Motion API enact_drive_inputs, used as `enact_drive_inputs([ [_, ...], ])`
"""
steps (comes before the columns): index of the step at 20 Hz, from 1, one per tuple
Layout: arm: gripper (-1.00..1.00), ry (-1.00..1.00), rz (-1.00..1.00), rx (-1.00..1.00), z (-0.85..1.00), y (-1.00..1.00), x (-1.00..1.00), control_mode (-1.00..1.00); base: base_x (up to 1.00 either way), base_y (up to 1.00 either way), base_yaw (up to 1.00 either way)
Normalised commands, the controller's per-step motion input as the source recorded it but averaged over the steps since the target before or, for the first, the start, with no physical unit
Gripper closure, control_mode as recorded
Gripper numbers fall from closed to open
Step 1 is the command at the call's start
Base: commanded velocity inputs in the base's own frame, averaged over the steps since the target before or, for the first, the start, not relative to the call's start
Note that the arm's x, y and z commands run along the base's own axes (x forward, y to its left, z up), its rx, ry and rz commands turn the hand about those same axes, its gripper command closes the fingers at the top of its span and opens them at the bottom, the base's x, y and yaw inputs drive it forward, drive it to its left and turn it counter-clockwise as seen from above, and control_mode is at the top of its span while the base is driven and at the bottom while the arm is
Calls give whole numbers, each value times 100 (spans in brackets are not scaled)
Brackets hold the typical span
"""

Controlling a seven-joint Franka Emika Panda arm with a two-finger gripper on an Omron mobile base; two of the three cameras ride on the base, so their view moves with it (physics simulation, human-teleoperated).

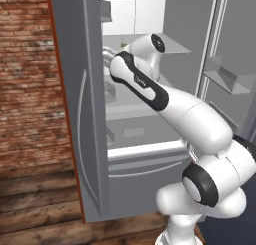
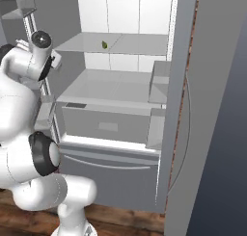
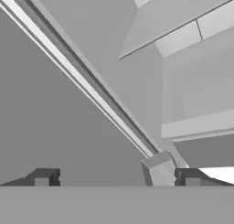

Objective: There is a bowl on the dining counter. Grab a lemon wedge from the fridge and place it in the bowl. Then get the liquor bottle and glass cup from the cabinet and place them next to the bowl.

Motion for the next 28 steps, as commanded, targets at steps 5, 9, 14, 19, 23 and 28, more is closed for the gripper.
enact_drive_inputs([
  [5,-100,4,16,5,0,65,5,-100,0,0,0],
  [9,-100,4,16,5,0,69,7,-100,0,0,0],
  [14,-100,0,17,1,0,88,0,-100,0,0,0],
  [19,-100,-8,7,-1,17,44,-22,-100,0,0,0],
  [23,-100,-27,-3,-10,39,-38,-46,-100,0,0,0],
  [28,-100,-30,-14,-17,40,-87,-53,-100,0,0,0],
])
